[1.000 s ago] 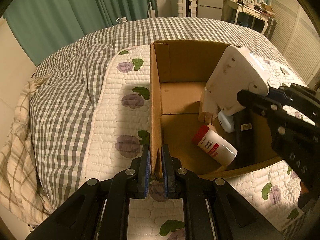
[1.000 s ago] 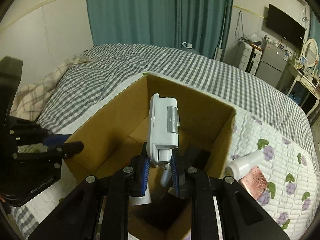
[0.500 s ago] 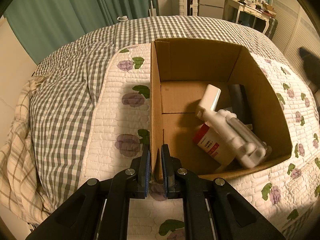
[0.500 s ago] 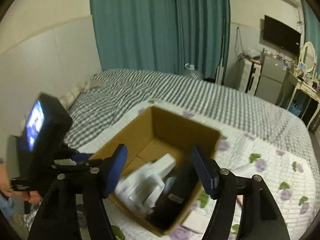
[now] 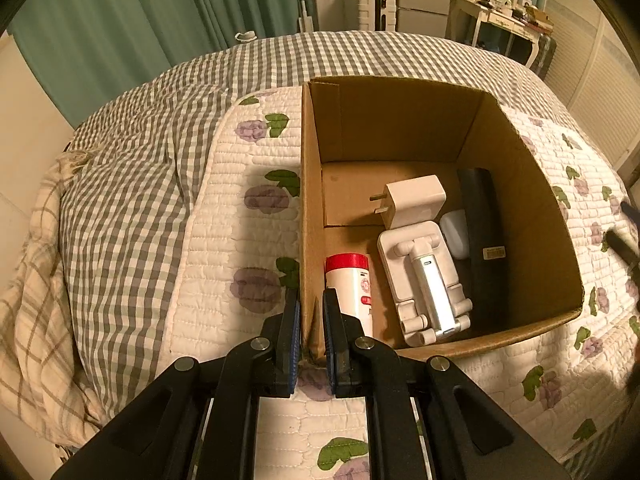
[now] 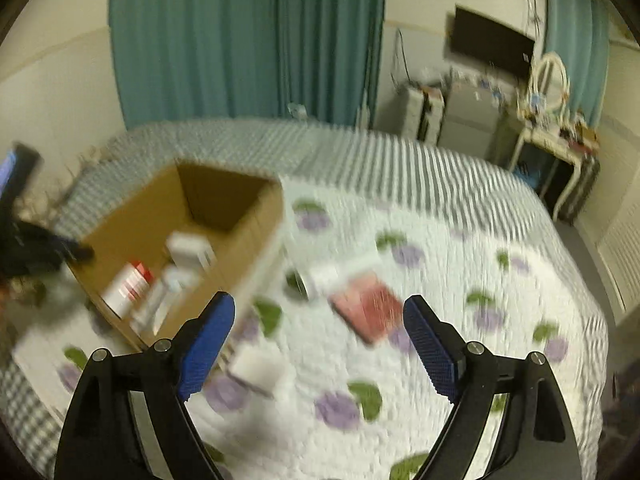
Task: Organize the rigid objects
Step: 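Grasp the white square block with the right gripper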
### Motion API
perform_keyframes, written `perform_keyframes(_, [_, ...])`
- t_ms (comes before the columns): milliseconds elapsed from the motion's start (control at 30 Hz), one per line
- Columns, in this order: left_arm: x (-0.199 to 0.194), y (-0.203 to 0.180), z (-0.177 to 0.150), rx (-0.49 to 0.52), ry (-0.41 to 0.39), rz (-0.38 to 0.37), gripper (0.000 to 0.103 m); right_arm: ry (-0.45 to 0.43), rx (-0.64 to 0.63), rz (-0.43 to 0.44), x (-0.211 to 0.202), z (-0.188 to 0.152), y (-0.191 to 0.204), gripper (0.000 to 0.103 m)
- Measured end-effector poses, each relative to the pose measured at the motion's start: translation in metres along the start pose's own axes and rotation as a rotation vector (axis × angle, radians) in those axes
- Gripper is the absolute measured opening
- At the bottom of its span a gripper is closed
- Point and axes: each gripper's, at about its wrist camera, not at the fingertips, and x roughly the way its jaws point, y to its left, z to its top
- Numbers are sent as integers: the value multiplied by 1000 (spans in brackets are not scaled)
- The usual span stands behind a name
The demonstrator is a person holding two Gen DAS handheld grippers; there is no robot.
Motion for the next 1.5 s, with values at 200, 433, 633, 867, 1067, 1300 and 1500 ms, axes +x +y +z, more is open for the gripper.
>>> perform_keyframes(200, [0, -2, 0, 0, 2, 12, 10, 104, -43, 36, 35, -43, 8, 86])
perform_keyframes(433, [1, -3, 0, 2, 3, 18, 10, 167, -193, 81, 61, -59, 44, 86])
perform_keyframes(633, [0, -3, 0, 1, 1, 18, 10, 224, -170, 124, 82, -64, 44, 83])
perform_keyframes(867, [0, -3, 0, 0, 2, 16, 10, 267, -154, 154, 99, -66, 46, 75])
perform_keyframes(1067, [0, -3, 0, 0, 3, 17, 10, 267, -154, 183, 97, -67, 48, 63])
perform_keyframes(1300, [0, -3, 0, 1, 5, 18, 10, 240, -150, 159, 88, -68, 47, 59])
perform_keyframes(1500, [-1, -4, -1, 5, 10, 29, 10, 176, -105, 137, 71, -63, 36, 26])
